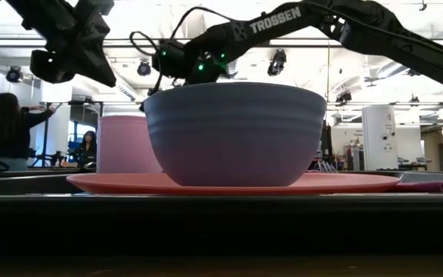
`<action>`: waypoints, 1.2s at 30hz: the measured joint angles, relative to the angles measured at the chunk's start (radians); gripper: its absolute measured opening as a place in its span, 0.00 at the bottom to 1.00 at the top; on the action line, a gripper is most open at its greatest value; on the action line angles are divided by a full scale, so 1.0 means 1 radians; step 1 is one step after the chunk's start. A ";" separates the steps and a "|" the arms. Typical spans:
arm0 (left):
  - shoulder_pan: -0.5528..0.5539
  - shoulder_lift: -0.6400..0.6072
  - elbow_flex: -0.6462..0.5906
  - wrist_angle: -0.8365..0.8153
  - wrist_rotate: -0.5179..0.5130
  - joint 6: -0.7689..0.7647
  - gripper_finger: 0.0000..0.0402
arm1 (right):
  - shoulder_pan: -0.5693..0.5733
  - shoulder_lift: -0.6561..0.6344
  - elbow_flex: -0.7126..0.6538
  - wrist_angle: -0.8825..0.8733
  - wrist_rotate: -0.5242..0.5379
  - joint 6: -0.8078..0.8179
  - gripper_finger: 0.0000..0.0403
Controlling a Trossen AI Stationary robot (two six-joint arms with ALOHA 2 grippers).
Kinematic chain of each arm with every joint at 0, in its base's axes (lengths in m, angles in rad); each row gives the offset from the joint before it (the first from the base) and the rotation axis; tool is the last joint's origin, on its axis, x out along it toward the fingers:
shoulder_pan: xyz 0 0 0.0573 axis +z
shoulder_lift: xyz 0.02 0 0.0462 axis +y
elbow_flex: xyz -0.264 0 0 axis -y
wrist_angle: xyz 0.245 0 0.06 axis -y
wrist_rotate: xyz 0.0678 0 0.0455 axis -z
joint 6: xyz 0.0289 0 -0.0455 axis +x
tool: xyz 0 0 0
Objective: Set up tray
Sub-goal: Put the silver knife on top of the purple napkin to the right of the silver fork on the black tray
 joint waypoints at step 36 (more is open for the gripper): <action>0.000 0.016 0.000 0.000 -0.008 -0.042 0.00 | -0.015 0.116 0.006 0.051 -0.033 -0.007 0.07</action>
